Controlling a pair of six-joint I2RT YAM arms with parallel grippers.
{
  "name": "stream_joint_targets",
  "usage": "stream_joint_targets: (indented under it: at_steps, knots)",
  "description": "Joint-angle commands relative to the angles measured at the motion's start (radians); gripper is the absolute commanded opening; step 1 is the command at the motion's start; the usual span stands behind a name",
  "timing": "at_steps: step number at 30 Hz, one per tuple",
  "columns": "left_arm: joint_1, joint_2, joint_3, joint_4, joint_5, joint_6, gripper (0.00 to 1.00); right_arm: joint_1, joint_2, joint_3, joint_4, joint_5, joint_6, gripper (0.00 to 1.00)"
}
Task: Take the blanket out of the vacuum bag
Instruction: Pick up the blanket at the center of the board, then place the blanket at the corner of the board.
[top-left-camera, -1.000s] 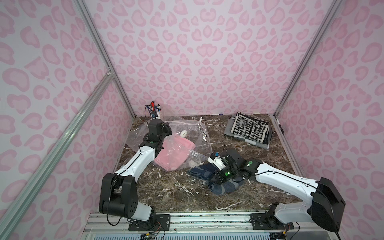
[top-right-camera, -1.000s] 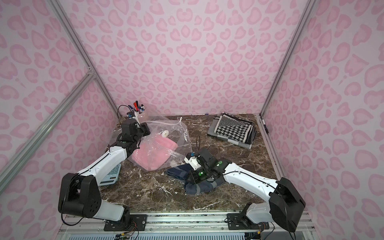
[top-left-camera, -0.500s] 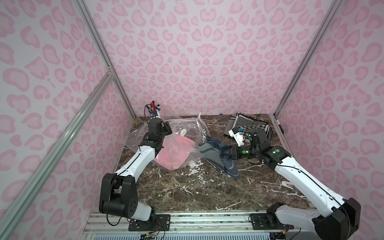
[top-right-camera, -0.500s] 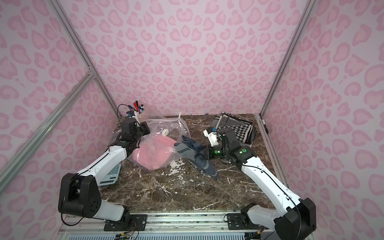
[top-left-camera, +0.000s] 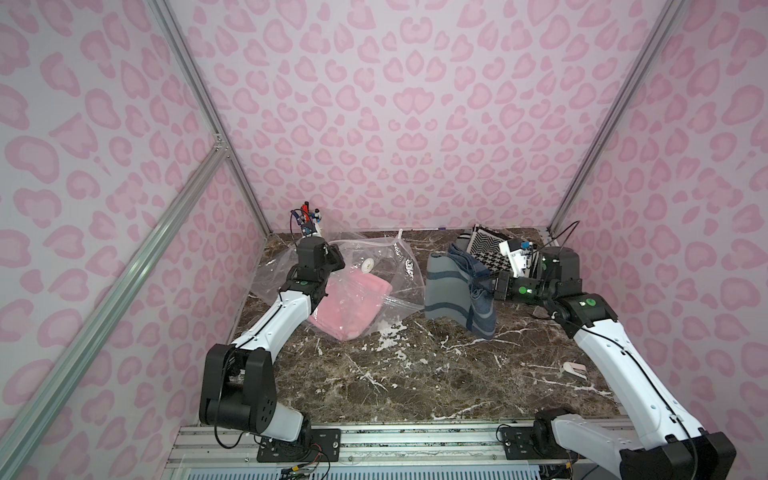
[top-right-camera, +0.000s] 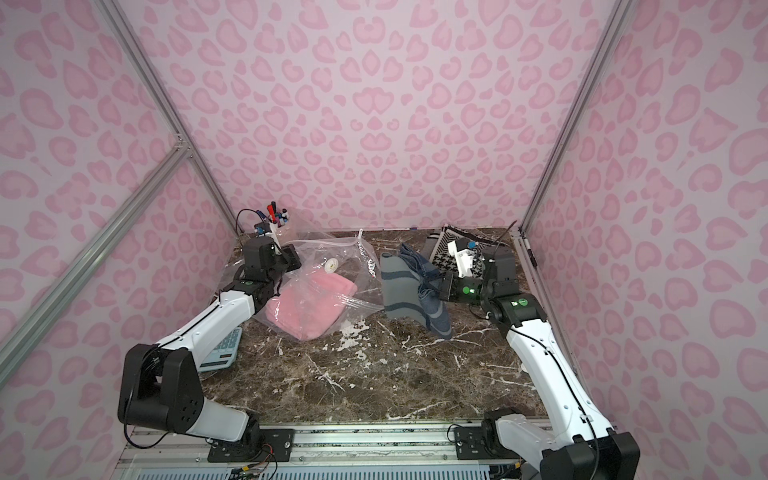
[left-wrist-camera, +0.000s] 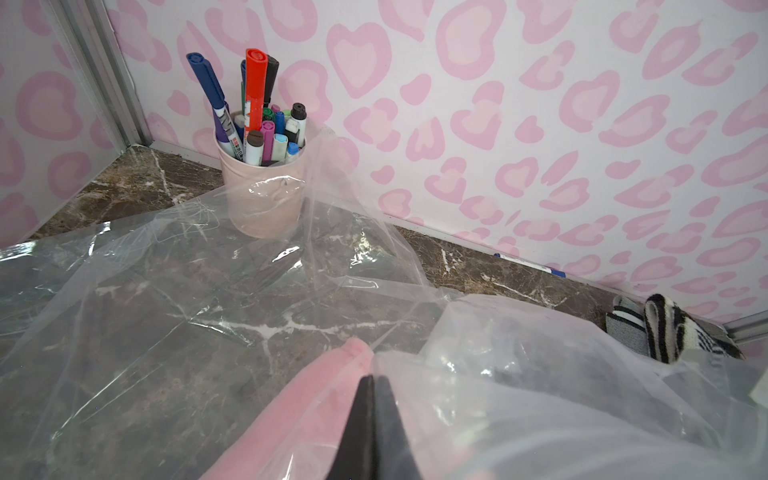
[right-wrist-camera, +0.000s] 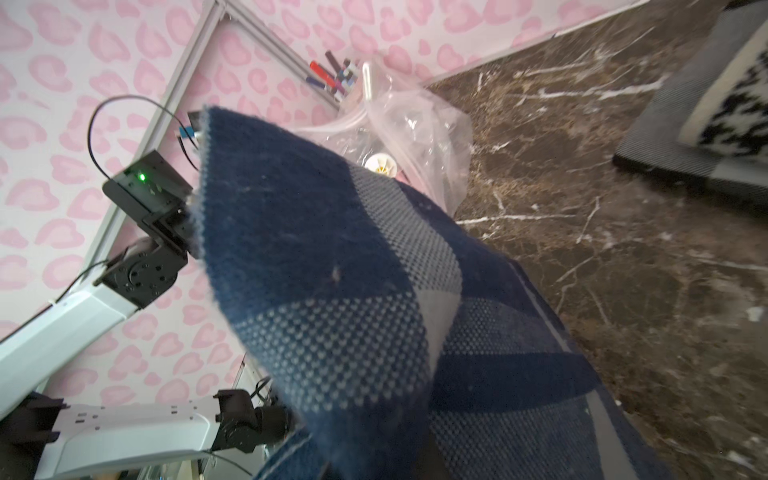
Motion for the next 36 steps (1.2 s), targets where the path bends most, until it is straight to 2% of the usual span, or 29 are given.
stream_joint_targets:
  at_steps: [1, 15, 20, 25, 36]
  knots:
    - [0.001, 0.002, 0.006, 0.009, 0.008, 0.009, 0.04, -0.077, -0.009, 0.033, 0.063, -0.069, 0.007, 0.0]
    - [0.001, 0.012, 0.008, 0.009, 0.005, 0.017, 0.04, -0.432, -0.061, -0.003, 0.211, -0.198, 0.16, 0.0]
    - [0.001, 0.014, 0.006, 0.011, 0.01, 0.015, 0.04, -0.564, -0.085, -0.058, 0.338, -0.232, 0.279, 0.0]
    - [0.001, 0.017, 0.01, 0.011, 0.014, 0.014, 0.04, -0.624, -0.055, -0.035, 0.364, -0.231, 0.294, 0.0]
    - [0.001, 0.049, 0.035, 0.01, 0.044, 0.012, 0.04, -0.682, 0.022, -0.027, 0.453, -0.164, 0.305, 0.0]
